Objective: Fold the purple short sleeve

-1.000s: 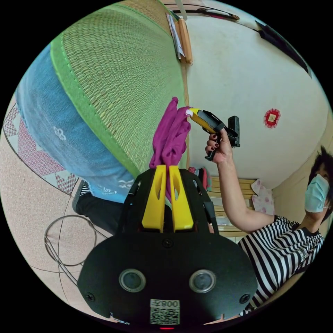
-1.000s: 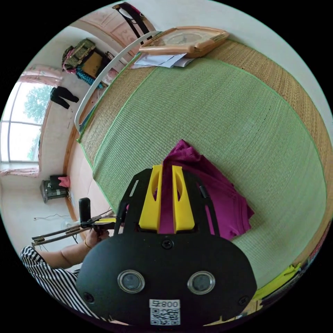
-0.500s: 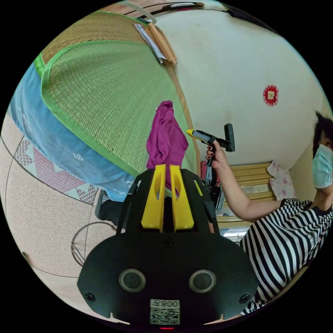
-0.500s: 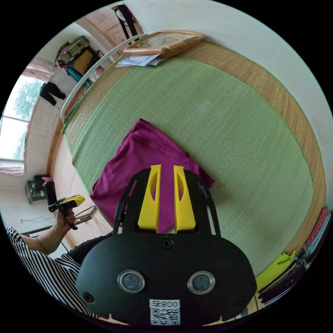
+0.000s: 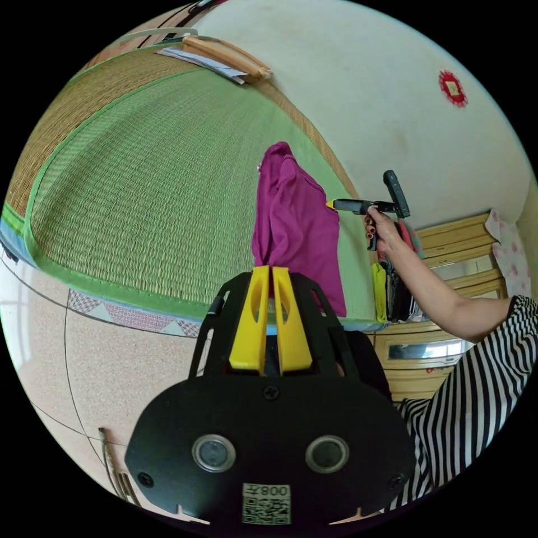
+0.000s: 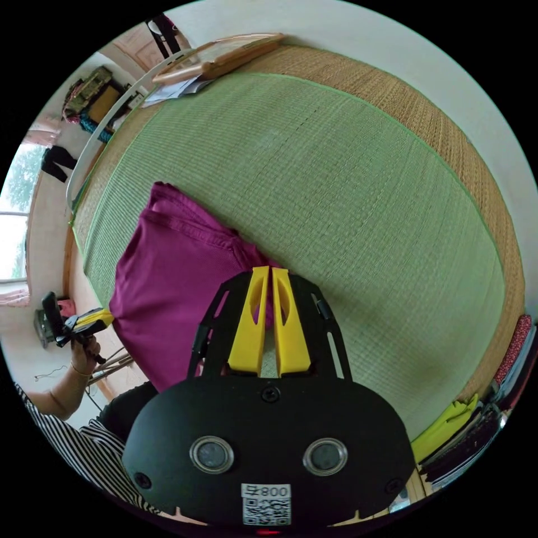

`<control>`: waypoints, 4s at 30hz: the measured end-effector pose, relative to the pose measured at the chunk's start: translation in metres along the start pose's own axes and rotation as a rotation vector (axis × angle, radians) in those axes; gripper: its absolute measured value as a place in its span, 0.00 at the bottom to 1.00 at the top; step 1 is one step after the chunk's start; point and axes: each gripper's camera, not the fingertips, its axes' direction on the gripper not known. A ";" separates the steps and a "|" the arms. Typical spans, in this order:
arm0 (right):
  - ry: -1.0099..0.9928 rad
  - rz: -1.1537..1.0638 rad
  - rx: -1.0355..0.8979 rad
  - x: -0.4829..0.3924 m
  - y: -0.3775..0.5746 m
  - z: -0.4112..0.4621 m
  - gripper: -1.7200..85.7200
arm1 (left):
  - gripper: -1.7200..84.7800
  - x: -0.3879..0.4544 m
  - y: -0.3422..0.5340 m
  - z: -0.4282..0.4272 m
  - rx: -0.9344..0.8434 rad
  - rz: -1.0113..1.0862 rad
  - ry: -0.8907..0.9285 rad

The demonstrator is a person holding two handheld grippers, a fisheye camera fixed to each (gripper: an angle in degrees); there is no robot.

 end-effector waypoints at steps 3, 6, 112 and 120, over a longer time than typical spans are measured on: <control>0.046 0.022 0.002 0.010 0.002 -0.002 0.02 | 0.03 0.001 0.005 0.003 -0.002 -0.016 0.021; 0.010 0.026 0.021 0.017 0.013 -0.011 0.02 | 0.03 0.006 0.007 0.005 -0.006 -0.017 0.031; -1.163 0.264 0.073 0.078 0.444 -0.022 0.04 | 0.12 0.023 0.084 0.015 0.046 -0.383 0.617; -1.136 0.196 0.094 0.081 0.437 -0.055 0.04 | 0.16 -0.032 0.096 0.029 0.227 -0.671 0.838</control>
